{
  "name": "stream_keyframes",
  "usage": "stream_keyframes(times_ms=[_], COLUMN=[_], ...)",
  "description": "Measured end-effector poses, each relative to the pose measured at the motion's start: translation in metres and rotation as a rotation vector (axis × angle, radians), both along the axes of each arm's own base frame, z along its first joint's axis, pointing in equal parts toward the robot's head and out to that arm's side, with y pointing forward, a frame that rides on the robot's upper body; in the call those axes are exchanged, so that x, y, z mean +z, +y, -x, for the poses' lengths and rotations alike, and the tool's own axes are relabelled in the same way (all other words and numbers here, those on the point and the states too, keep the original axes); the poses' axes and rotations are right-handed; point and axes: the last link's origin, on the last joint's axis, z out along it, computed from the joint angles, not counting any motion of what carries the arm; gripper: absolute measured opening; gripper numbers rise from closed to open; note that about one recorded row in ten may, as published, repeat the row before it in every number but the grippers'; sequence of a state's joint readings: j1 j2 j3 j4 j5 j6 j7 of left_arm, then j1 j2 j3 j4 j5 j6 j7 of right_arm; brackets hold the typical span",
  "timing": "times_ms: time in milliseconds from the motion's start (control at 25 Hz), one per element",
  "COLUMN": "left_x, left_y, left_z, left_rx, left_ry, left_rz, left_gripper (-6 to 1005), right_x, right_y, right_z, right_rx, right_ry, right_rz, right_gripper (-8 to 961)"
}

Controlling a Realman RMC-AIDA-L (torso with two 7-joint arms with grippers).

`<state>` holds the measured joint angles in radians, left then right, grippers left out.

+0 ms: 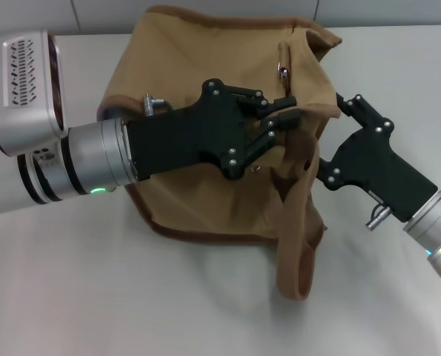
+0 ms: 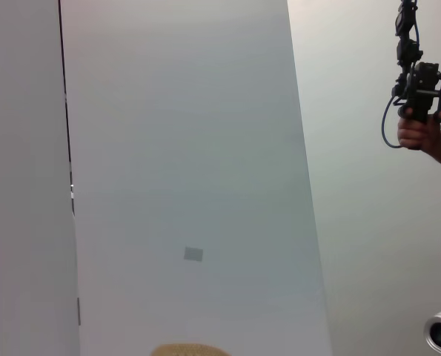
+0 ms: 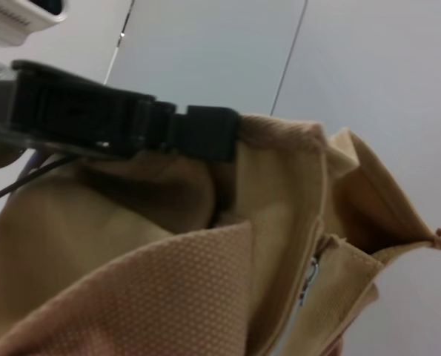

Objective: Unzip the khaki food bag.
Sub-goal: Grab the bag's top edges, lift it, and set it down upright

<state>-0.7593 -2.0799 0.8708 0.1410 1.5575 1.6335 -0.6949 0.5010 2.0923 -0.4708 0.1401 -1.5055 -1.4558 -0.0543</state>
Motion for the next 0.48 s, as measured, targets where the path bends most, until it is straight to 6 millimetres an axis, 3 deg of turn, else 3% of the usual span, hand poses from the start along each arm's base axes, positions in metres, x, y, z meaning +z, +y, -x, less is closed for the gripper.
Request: stream_keyframes(times_ms=[480], left_x=[0.0001], left_y=[0.0017], left_z=[-0.0013], left_rx=[-0.001], left_ry=[0.001], left_rz=[-0.005], left_gripper=[102], right_x=[0.0024], right_y=[-0.0062], right_z=[0.0064], right_rx=[0.043], right_ry=[0.033], right_rz=[-0.02], right_gripper=[763])
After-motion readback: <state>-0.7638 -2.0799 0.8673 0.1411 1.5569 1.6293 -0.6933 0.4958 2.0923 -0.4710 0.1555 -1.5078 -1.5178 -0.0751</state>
